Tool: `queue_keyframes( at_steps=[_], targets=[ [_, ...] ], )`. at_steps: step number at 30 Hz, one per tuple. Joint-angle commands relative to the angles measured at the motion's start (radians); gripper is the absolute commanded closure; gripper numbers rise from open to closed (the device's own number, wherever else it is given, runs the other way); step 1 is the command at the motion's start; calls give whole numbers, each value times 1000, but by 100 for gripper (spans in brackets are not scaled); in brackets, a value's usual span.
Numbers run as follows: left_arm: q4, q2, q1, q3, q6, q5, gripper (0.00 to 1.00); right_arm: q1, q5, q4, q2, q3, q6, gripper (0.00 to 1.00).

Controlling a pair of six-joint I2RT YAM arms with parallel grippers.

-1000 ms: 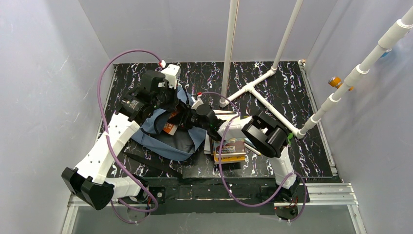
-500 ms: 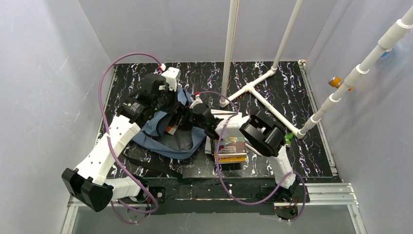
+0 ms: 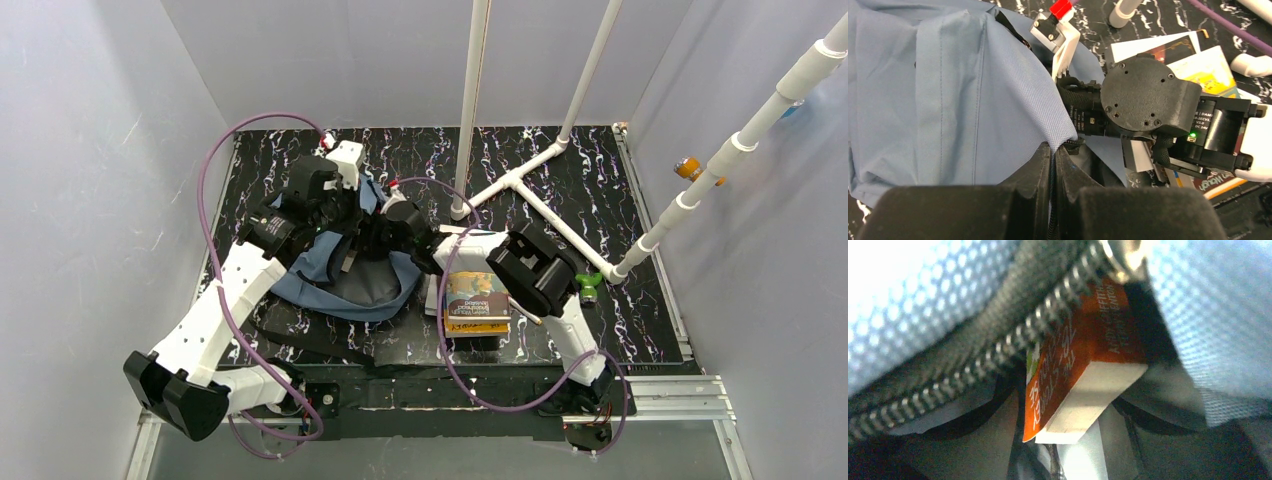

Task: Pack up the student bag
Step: Place the book in the student bag.

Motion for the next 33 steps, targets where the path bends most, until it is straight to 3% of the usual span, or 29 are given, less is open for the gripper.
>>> queue_keyframes(
  at_steps=[1, 8, 12, 21, 23, 26, 29, 33],
  targets=[
    [14, -68, -1, -21, -5, -106, 100, 4, -25, -17, 9, 119, -42, 33],
    [31, -88, 0, -85, -28, -232, 100, -1, -18, -289, -173, 15, -160, 11],
    [47, -102, 0, -101, -36, -265, 100, -11, -17, -463, -285, -20, -276, 5],
    [72, -133, 1, -146, -31, -288, 100, -11, -57, -853, -509, -40, -555, 4],
    [76, -134, 2, -158, -39, -283, 100, -11, 6, -974, -578, -26, -623, 4],
    [90, -138, 1, -182, -51, -270, 100, -12, 232, -1165, -706, -25, -686, 2],
    [105, -136, 1, -198, -60, -249, 100, -44, 403, -1343, -830, -60, -635, 2],
    [109, -118, 1, -198, -60, -212, 100, -216, 319, -1472, -998, -210, -510, 2]
  ],
)
